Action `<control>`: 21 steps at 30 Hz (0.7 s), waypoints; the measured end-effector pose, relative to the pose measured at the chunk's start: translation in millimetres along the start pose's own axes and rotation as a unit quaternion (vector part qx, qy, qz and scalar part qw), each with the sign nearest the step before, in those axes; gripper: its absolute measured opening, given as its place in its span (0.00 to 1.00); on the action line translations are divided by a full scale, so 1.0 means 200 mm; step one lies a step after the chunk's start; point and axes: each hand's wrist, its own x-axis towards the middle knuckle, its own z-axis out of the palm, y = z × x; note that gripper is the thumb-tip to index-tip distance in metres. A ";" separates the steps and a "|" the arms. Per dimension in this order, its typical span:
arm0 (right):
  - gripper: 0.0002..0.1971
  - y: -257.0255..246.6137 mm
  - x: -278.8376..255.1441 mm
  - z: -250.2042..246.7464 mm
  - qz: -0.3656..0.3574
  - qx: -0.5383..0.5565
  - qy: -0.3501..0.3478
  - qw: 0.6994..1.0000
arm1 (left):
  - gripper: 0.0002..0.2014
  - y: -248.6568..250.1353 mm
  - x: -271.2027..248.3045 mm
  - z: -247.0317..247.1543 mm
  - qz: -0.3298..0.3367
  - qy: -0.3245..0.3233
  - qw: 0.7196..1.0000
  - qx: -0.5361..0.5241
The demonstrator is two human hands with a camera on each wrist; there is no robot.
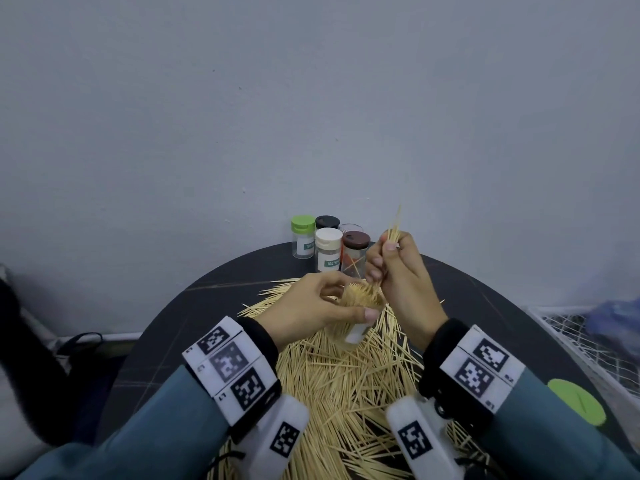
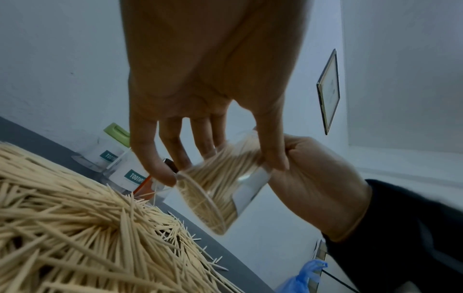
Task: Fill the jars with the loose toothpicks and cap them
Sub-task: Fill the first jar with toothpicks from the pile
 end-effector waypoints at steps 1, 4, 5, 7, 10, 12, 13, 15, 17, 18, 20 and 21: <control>0.12 0.00 0.00 0.00 -0.001 -0.005 -0.009 1.000 | 0.22 0.01 0.00 0.00 0.001 0.001 1.000 -0.007; 0.09 0.00 -0.02 0.00 -0.013 -0.054 -0.030 0.998 | 0.26 0.01 -0.01 0.00 0.005 -0.008 1.000 -0.027; 0.08 0.00 -0.03 -0.01 -0.014 -0.060 -0.035 0.997 | 0.28 0.01 -0.01 0.00 0.006 -0.011 0.999 -0.033; 0.07 0.00 -0.03 -0.01 -0.007 -0.054 -0.046 0.997 | 0.32 0.01 0.00 0.00 0.007 -0.004 0.999 -0.038; 0.08 0.00 -0.03 -0.02 0.016 -0.033 -0.058 0.998 | 0.33 0.01 0.00 -0.01 0.007 0.008 0.999 -0.041; 0.08 0.01 -0.03 -0.02 0.027 -0.008 -0.067 0.997 | 0.32 0.01 0.00 -0.01 0.008 0.012 0.999 -0.041; 0.08 0.01 -0.03 -0.02 0.031 0.002 -0.070 0.997 | 0.32 0.01 0.00 -0.01 0.009 0.012 0.999 -0.040; 0.07 0.01 -0.02 -0.03 0.035 0.010 -0.072 0.997 | 0.29 0.01 -0.01 -0.01 0.012 0.013 0.999 -0.037; 0.09 0.01 -0.01 -0.03 0.034 0.007 -0.072 0.997 | 0.29 0.01 -0.01 -0.02 0.013 0.009 0.999 -0.035; 0.10 0.00 -0.01 -0.03 0.033 0.005 -0.071 0.997 | 0.30 0.01 -0.01 -0.02 0.014 0.007 0.999 -0.036; 0.11 0.00 0.00 -0.04 0.038 0.019 -0.070 0.997 | 0.33 0.01 -0.01 -0.02 0.013 0.007 0.999 -0.036; 0.10 0.00 -0.01 -0.04 0.046 0.028 -0.070 0.996 | 0.34 0.01 -0.01 -0.01 0.014 0.006 0.999 -0.037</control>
